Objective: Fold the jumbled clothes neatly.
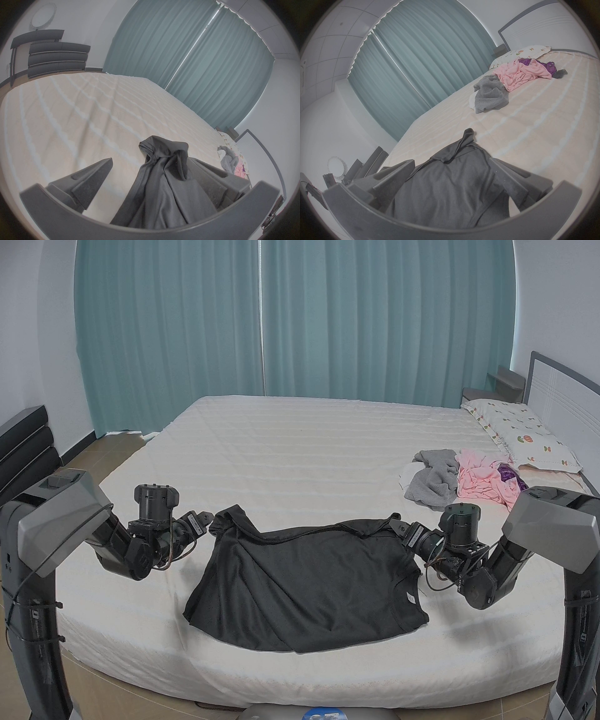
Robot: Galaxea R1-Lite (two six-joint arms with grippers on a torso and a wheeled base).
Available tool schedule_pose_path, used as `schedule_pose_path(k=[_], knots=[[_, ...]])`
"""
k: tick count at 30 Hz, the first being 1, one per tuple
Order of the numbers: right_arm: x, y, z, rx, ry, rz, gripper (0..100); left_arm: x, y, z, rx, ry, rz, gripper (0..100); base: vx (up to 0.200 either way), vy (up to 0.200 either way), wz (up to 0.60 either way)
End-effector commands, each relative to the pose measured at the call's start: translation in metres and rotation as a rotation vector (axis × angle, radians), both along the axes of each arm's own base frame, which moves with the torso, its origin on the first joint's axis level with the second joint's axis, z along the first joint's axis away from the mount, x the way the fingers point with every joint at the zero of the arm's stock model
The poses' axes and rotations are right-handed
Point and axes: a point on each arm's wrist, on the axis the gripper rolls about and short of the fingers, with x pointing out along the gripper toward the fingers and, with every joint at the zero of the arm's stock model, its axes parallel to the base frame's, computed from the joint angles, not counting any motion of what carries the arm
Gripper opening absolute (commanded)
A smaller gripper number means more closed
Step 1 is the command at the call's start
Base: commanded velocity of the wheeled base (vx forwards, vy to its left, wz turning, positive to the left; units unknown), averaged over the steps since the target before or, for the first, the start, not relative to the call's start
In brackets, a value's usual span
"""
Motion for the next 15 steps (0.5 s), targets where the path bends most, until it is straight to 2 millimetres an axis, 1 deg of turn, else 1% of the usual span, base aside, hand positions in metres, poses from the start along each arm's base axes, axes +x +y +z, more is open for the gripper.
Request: schedule_pose_path(k=[1, 7, 10, 15], knots=[[-0.03, -0.005, 0.015, 0.01, -0.02, 0.018, 100, -0.037, 0.007, 0.04, -0.028, -0.069, 0.001, 100, 0.0, 0.0, 0.0], [-0.048, -0.006, 0.014, 0.01, -0.016, 0.032, 100, -0.062, 0.007, 0.054, -0.029, -0.073, -0.008, 100, 0.0, 0.0, 0.0], [-0.052, -0.006, 0.013, 0.009, -0.007, 0.037, 100, -0.068, 0.007, 0.053, -0.038, -0.062, -0.003, 100, 0.0, 0.0, 0.0], [-0.052, -0.005, 0.009, 0.008, 0.004, 0.039, 100, -0.077, 0.006, 0.05, -0.066, -0.038, 0.006, 100, 0.0, 0.0, 0.0]])
